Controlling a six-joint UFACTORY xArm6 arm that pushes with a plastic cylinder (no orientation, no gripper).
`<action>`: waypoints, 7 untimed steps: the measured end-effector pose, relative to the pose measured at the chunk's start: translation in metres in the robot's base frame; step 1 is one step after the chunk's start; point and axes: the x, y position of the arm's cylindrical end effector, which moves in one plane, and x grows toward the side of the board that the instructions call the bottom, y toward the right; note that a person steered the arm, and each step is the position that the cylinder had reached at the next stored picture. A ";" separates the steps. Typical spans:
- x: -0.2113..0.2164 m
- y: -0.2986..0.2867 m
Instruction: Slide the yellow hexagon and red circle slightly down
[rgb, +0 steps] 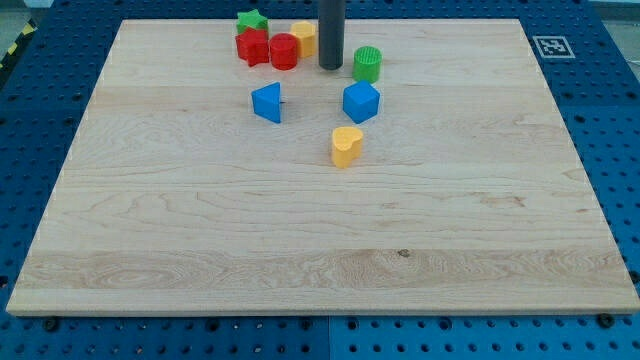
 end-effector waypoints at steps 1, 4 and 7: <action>-0.030 0.009; -0.061 0.007; -0.050 -0.041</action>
